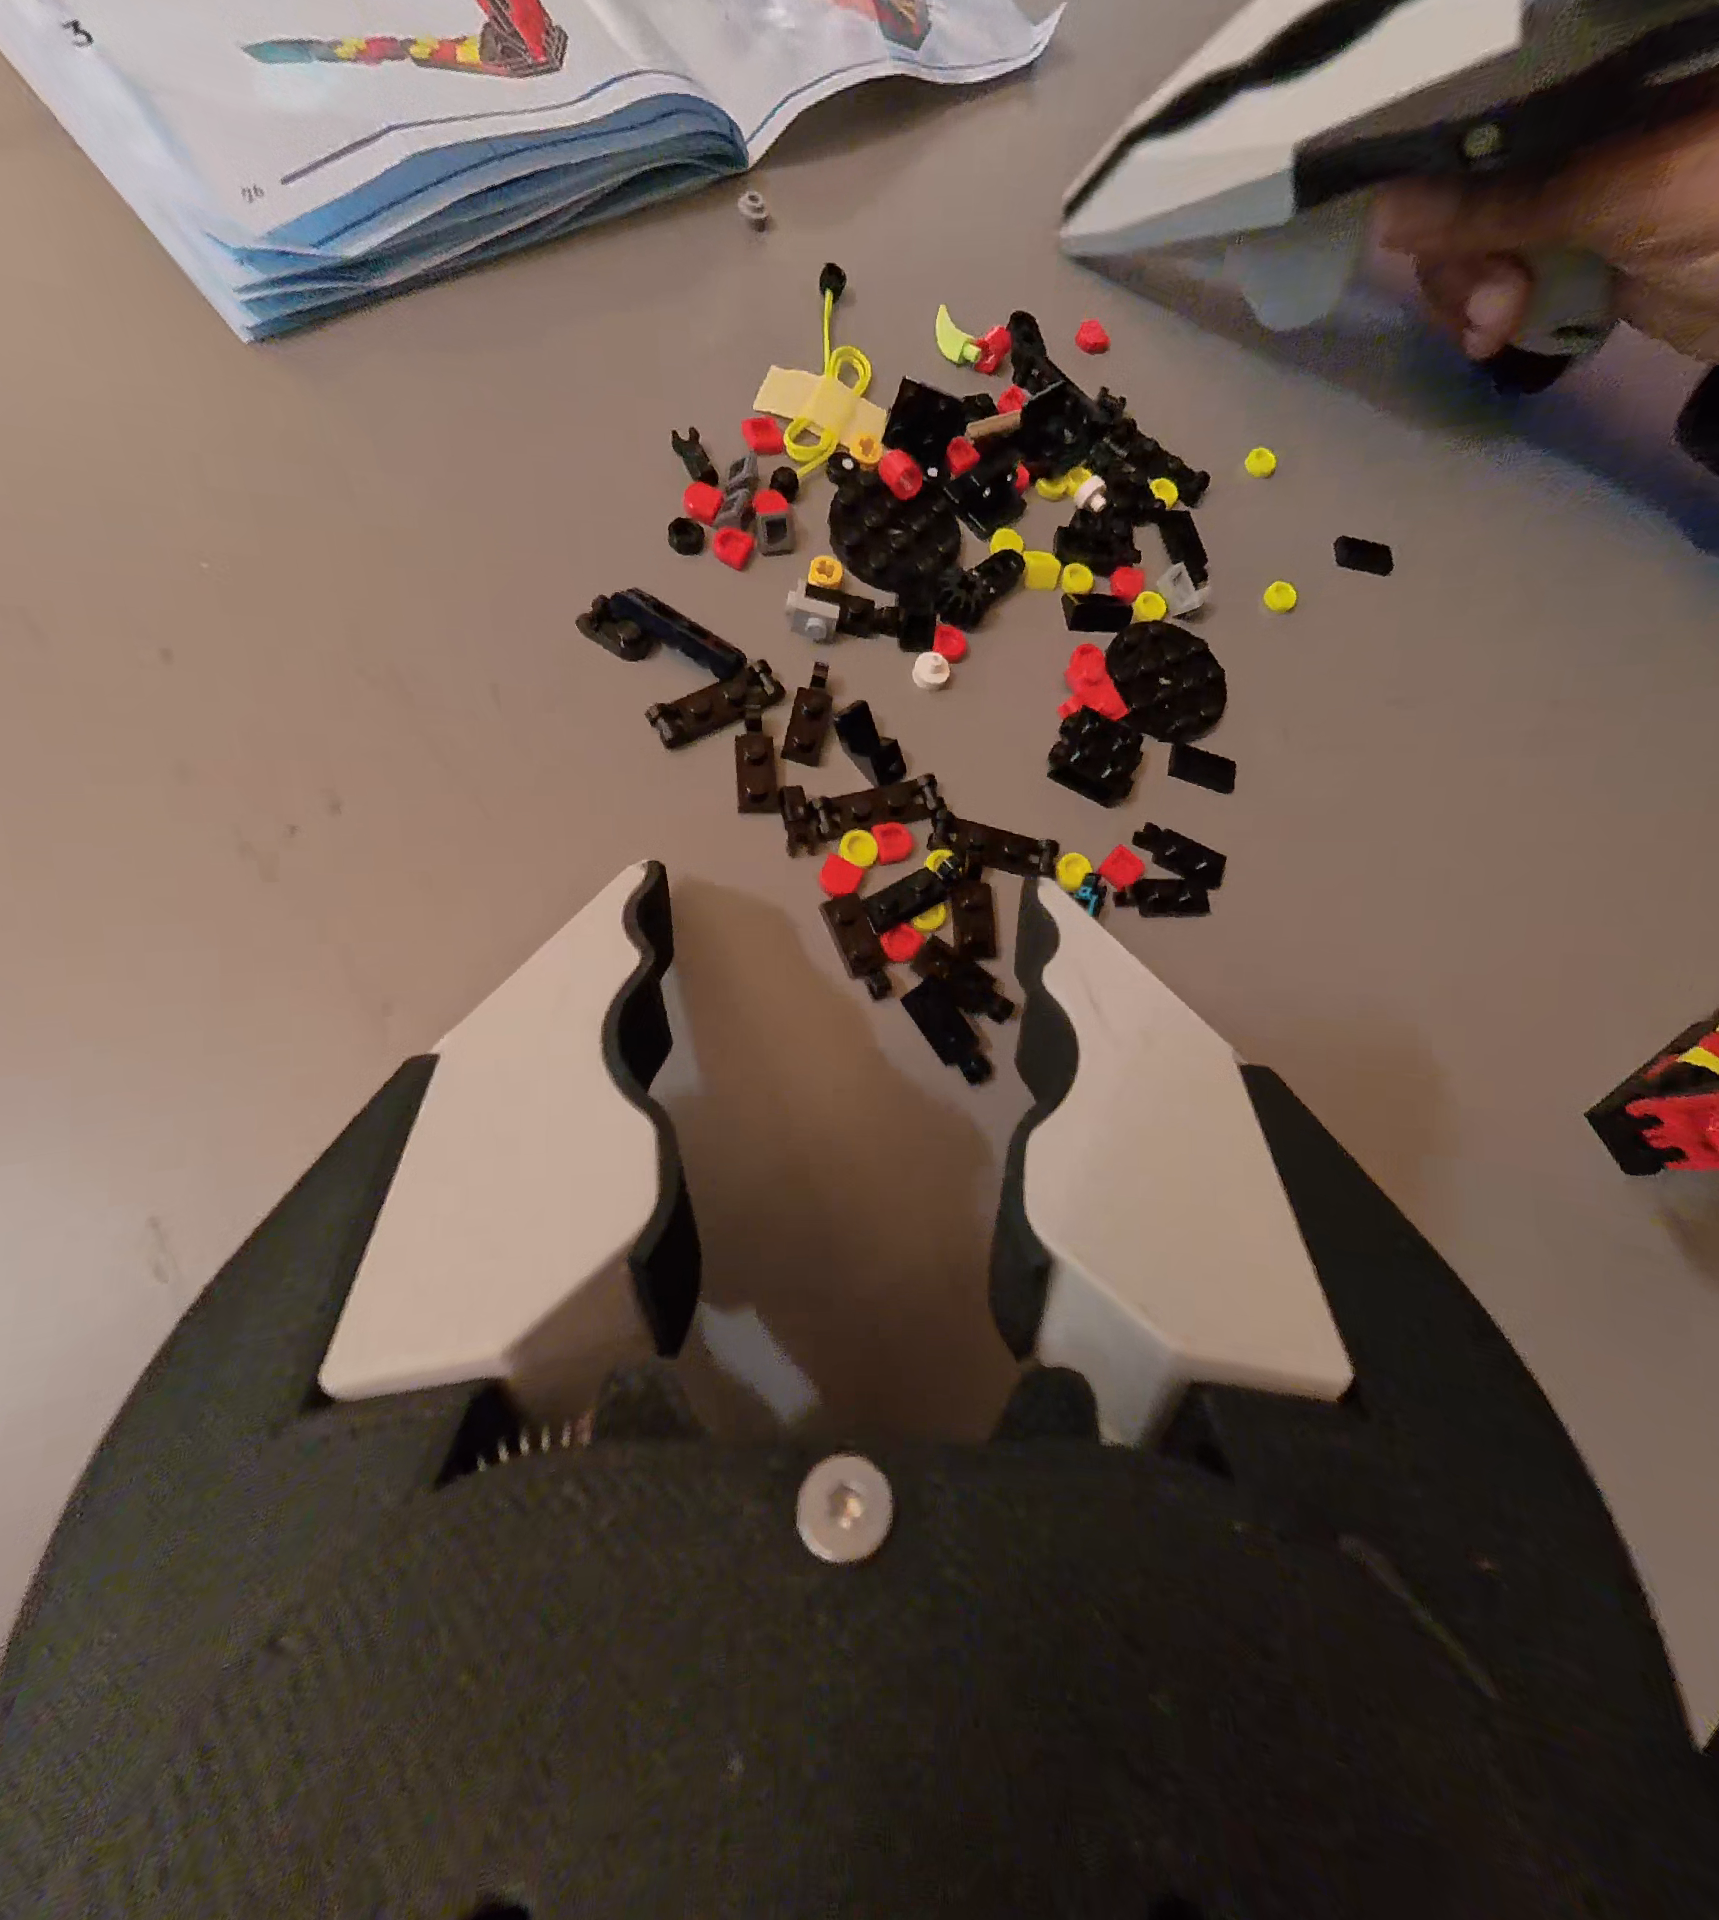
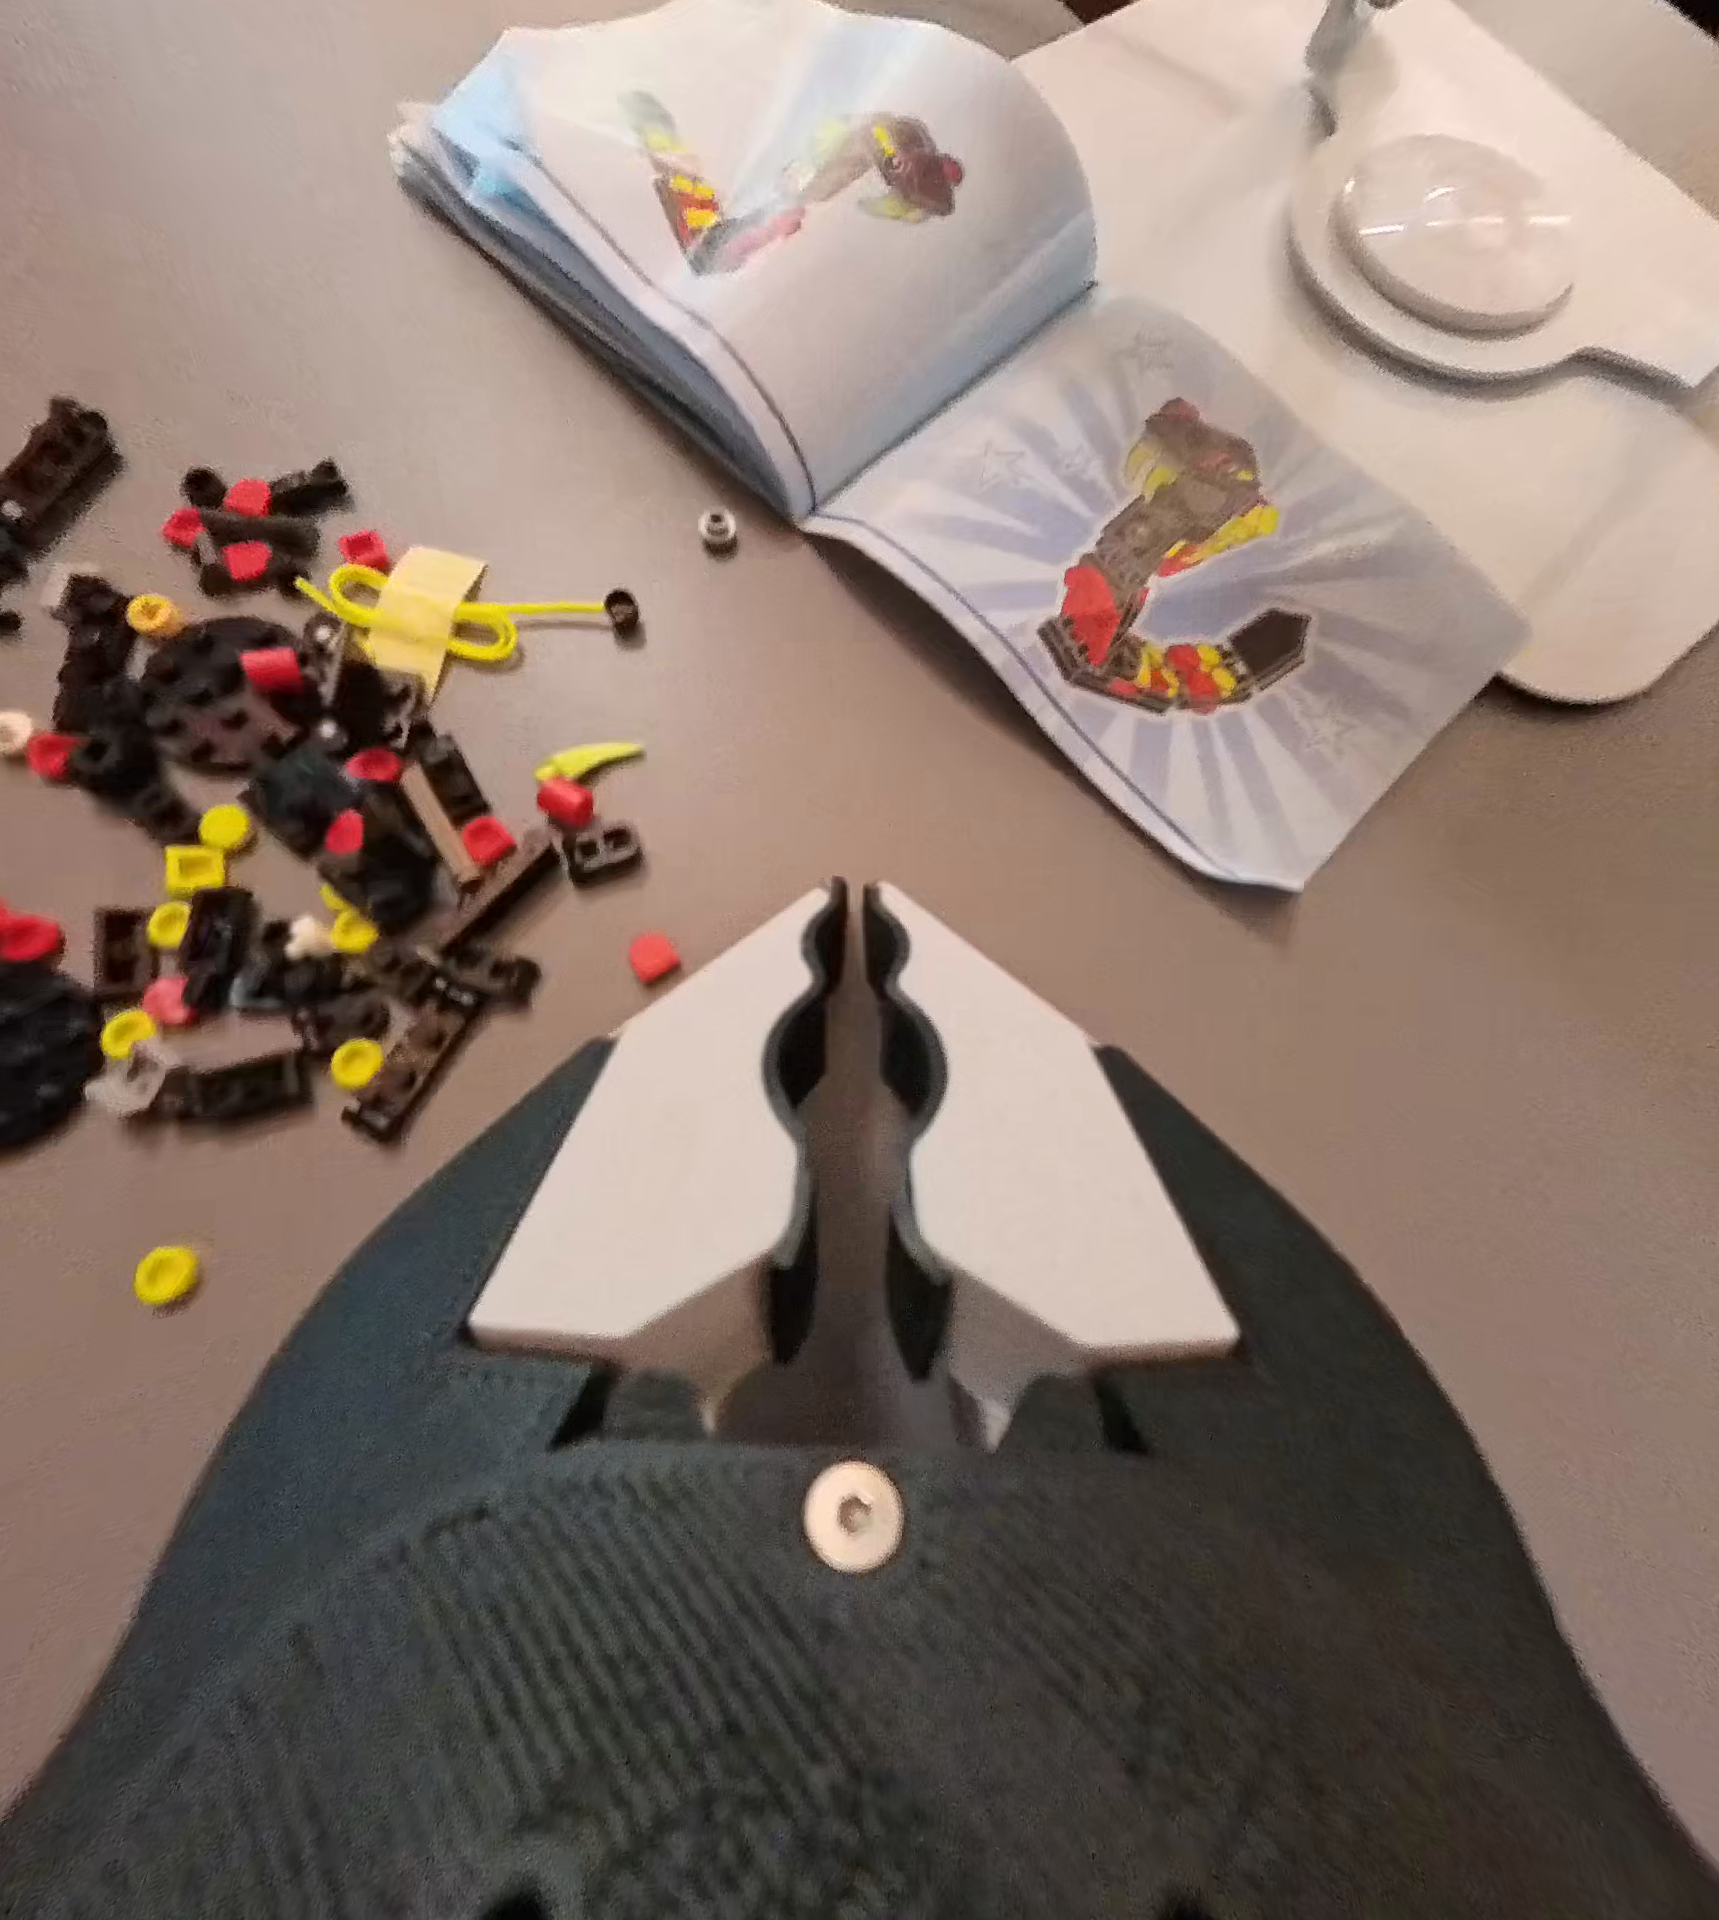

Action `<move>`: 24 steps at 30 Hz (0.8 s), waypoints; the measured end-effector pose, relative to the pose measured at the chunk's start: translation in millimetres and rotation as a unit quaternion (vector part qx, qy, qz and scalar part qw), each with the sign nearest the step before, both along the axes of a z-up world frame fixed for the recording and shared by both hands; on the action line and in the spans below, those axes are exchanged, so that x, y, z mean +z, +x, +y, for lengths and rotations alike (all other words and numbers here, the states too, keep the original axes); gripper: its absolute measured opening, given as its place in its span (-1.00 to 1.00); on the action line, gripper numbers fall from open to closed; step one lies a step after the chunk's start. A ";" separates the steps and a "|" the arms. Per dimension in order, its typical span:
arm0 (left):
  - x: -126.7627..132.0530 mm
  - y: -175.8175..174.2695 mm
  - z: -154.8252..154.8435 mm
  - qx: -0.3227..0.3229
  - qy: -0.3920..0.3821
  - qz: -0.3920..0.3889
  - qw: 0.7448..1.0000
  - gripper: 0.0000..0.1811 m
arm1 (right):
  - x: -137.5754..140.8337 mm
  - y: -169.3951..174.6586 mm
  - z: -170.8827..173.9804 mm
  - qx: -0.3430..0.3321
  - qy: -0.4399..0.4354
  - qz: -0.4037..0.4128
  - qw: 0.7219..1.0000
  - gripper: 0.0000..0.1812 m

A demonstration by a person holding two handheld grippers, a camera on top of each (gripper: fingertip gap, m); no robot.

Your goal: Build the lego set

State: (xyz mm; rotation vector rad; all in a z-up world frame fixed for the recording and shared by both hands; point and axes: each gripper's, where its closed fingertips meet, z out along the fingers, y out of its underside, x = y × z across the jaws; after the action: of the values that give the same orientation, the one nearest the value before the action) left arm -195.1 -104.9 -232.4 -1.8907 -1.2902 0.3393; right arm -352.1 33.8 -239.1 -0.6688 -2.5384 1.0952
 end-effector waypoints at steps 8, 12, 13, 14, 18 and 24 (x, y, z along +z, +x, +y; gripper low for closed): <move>-1.7 -3.8 2.5 -0.020 -0.012 0.004 1.000 -0.26 | -0.7 31.8 -56.4 0.163 -0.017 -0.026 0.986 -1.00; -1.5 -4.1 2.6 -0.019 0.001 -0.002 1.000 -0.26 | 0.3 58.4 -62.3 0.206 -0.017 -0.030 0.978 -1.00; -2.0 -4.2 2.4 -0.019 0.003 -0.004 1.000 -0.26 | 3.5 55.4 -63.1 0.199 -0.022 -0.022 0.980 -1.00; -2.2 -4.2 2.5 -0.019 0.005 -0.006 1.000 -0.26 | 8.1 51.2 -64.3 0.191 -0.033 -0.017 0.981 -1.00; -3.4 -4.2 2.5 -0.019 0.002 -0.009 1.000 -0.26 | 12.0 19.2 -72.9 0.153 -0.030 0.003 0.988 -1.00; -5.2 -4.2 2.9 -0.020 -0.007 -0.010 1.000 -0.26 | -0.4 17.8 -95.8 0.182 -0.010 -0.022 0.983 -1.00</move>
State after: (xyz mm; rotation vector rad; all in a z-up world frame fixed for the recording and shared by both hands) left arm -199.3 -101.9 -237.6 -1.9338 -1.2646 0.3116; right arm -334.3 -62.1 -239.5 -0.2353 -2.7629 1.2297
